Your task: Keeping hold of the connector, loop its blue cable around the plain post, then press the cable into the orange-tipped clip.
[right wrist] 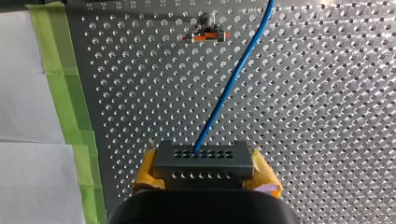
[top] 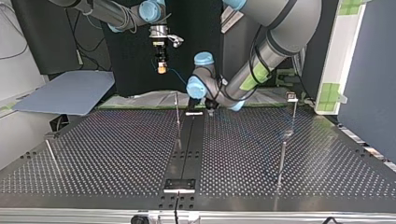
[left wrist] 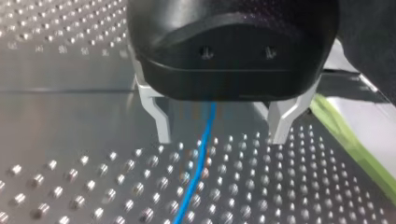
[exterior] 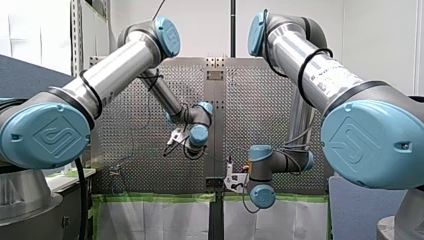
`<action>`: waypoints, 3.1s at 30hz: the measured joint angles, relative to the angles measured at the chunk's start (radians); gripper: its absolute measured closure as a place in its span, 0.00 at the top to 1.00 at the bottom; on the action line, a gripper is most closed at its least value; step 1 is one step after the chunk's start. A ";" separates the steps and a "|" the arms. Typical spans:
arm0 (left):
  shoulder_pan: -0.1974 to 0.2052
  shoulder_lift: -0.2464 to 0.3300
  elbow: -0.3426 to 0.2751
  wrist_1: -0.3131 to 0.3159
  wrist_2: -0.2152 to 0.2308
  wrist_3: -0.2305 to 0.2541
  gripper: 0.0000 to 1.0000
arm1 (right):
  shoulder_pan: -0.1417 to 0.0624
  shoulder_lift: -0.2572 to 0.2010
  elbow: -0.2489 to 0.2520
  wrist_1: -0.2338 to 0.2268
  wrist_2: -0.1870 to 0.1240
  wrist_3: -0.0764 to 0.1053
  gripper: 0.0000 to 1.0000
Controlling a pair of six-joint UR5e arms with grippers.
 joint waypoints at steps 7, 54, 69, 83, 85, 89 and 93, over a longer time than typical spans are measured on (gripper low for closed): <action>-0.023 -0.054 0.002 0.011 0.031 -0.028 1.00 | 0.000 0.000 0.000 0.002 0.000 0.001 0.00; -0.026 -0.071 -0.052 0.103 0.468 -0.345 1.00 | -0.007 0.000 -0.001 -0.005 -0.001 0.005 0.00; -0.024 -0.071 -0.059 0.113 0.480 -0.338 1.00 | -0.021 0.000 -0.002 0.025 0.042 0.005 0.00; -0.024 -0.071 -0.059 0.125 0.481 -0.310 0.49 | -0.026 0.000 -0.001 0.035 0.047 0.004 0.00; -0.024 -0.071 -0.059 0.127 0.480 -0.298 0.37 | -0.026 0.001 -0.001 0.035 0.048 0.004 0.00; -0.026 -0.071 -0.064 0.135 0.478 -0.273 0.01 | -0.028 0.000 -0.001 0.035 0.050 0.004 0.00; -0.028 -0.071 -0.066 0.142 0.466 -0.266 0.01 | -0.032 0.000 -0.001 0.038 0.058 0.004 0.00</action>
